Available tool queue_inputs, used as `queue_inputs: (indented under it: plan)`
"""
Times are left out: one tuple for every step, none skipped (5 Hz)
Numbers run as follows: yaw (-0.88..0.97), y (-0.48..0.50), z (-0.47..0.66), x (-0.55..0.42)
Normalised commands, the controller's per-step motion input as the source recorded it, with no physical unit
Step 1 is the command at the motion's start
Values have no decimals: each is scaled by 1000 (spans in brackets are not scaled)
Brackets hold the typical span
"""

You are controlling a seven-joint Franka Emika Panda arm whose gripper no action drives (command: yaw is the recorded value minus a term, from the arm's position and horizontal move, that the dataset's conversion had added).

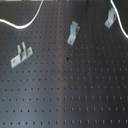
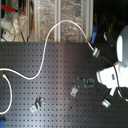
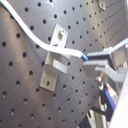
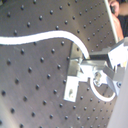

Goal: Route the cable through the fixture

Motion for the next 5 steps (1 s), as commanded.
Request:
queue_inputs:
  plan:
    - [106,-10,1,-42]
    - [186,-16,51,-329]
    - [223,41,88,-377]
    - [3,0,0,0]
    - [0,-26,276,-274]
